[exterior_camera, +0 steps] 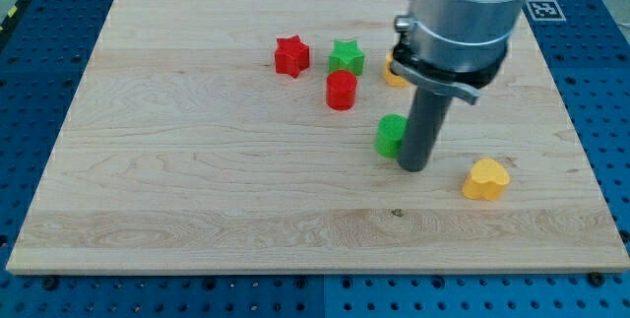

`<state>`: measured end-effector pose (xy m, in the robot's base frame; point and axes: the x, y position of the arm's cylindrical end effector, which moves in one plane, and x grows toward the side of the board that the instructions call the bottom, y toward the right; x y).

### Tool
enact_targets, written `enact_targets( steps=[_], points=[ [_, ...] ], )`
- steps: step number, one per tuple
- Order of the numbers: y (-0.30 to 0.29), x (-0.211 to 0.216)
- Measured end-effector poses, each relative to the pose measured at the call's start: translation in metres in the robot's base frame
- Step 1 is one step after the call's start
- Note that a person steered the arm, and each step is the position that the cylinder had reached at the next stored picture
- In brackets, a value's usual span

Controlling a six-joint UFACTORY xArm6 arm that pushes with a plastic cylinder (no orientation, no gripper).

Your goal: Place the green circle to the bottom right side of the red circle

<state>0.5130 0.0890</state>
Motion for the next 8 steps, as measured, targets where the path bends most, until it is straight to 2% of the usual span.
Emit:
enact_targets(
  steps=[1,2,4,8],
  points=[
    [-0.027,0.000],
    [-0.022,0.004],
    [0.035,0.006],
    [0.006,-0.022]
  ],
)
